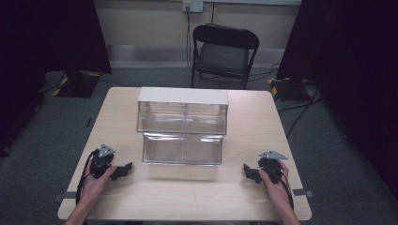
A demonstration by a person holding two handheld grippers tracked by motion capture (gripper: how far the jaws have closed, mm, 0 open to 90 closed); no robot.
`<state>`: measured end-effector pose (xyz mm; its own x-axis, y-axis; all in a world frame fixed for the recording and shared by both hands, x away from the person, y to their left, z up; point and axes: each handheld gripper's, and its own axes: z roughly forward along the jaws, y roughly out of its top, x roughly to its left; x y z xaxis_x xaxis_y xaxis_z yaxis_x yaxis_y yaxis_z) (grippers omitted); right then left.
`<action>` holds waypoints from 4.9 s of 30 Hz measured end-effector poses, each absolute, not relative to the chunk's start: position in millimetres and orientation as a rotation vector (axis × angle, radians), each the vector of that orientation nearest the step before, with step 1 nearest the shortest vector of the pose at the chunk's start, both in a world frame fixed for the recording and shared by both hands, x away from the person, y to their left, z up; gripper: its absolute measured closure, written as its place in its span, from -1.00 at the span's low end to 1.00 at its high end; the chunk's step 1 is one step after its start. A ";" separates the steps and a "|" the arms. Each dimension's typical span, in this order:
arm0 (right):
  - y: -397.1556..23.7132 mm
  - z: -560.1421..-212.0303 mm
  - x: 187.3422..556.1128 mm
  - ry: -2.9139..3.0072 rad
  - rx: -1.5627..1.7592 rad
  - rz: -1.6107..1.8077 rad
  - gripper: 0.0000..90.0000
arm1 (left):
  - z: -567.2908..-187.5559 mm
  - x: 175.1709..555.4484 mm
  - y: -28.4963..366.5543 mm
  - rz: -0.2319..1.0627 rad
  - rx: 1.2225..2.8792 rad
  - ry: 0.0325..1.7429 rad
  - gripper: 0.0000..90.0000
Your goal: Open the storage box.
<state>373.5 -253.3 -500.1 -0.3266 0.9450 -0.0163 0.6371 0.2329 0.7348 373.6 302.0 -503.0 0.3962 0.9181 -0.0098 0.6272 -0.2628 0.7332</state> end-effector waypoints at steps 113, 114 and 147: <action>-253.4 -500.0 373.5 2.051 1.448 0.885 -0.71 | -465.2 352.4 245.0 0.429 1.935 0.906 -0.58; -253.3 -500.0 373.5 2.050 1.448 0.886 -0.71 | -465.0 351.8 244.6 0.434 1.935 0.914 -0.59; -253.3 -500.0 373.5 2.051 1.448 0.886 -0.71 | -461.7 349.8 246.9 0.428 1.910 0.894 -0.63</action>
<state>373.5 -253.3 -500.0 -0.3288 0.9443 -0.0138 0.6374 0.2326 0.7346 349.8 246.9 -461.7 0.6714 0.7374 -0.0741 0.4051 -0.2814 0.8699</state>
